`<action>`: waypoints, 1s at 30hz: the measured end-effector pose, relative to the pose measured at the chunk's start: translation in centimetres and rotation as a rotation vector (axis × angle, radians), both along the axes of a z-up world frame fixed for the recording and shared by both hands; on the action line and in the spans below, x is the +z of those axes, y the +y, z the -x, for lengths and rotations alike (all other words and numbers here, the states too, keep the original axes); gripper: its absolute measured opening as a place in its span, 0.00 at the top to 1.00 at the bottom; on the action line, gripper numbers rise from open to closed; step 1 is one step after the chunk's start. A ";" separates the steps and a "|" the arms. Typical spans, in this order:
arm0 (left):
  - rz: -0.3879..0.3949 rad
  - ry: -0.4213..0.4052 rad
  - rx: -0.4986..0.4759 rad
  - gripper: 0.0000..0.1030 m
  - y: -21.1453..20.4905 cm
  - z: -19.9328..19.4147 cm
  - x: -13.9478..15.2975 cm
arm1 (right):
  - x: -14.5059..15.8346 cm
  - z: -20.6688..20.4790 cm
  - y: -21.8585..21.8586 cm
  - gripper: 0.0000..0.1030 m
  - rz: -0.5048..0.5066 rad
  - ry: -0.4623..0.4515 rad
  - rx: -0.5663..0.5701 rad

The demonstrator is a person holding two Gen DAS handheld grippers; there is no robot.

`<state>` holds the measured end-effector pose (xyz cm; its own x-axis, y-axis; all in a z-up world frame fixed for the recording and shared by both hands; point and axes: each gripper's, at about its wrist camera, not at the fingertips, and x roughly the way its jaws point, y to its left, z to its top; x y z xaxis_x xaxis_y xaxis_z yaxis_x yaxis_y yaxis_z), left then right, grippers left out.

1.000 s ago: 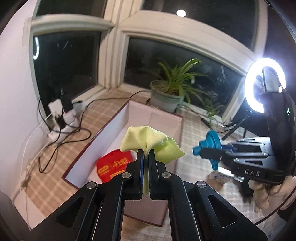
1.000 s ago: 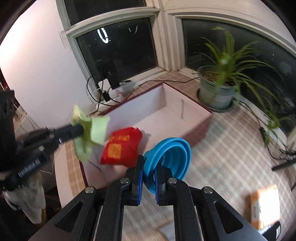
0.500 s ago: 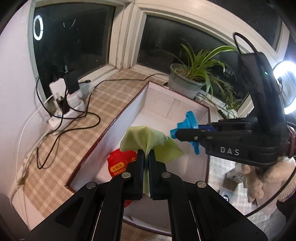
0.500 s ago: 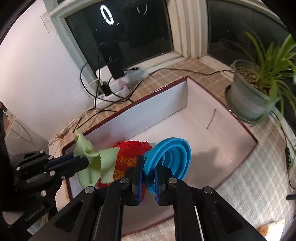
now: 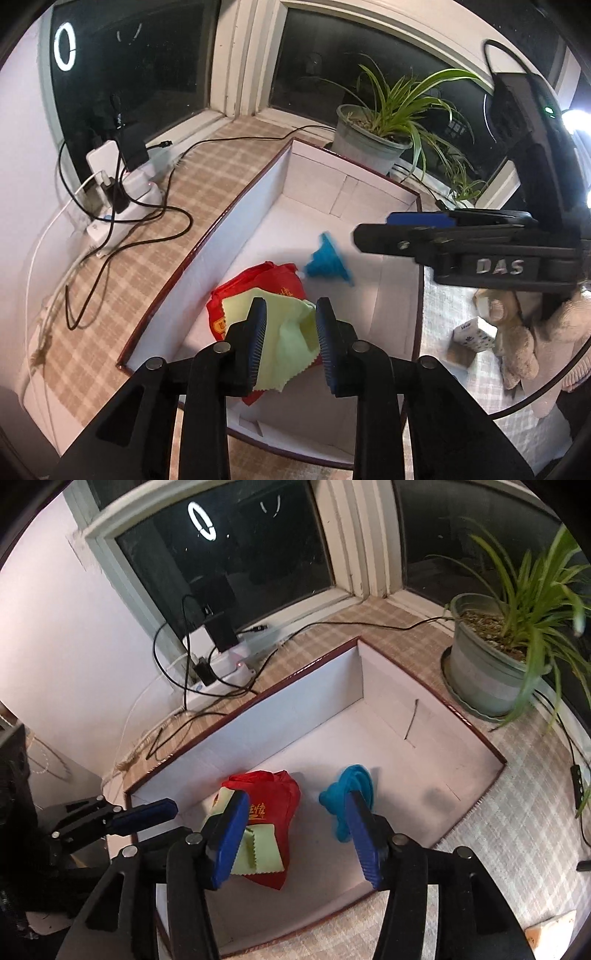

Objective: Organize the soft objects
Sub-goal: 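Open both tools to drop the cloth and funnel into the box, then move both tools toward the black glove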

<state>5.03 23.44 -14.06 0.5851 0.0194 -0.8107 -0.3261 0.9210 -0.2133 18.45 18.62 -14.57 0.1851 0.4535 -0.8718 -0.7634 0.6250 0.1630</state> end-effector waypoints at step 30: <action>0.109 -0.058 -0.136 0.71 -15.0 2.5 1.1 | 6.3 8.9 -29.9 0.49 -0.106 -0.181 -0.323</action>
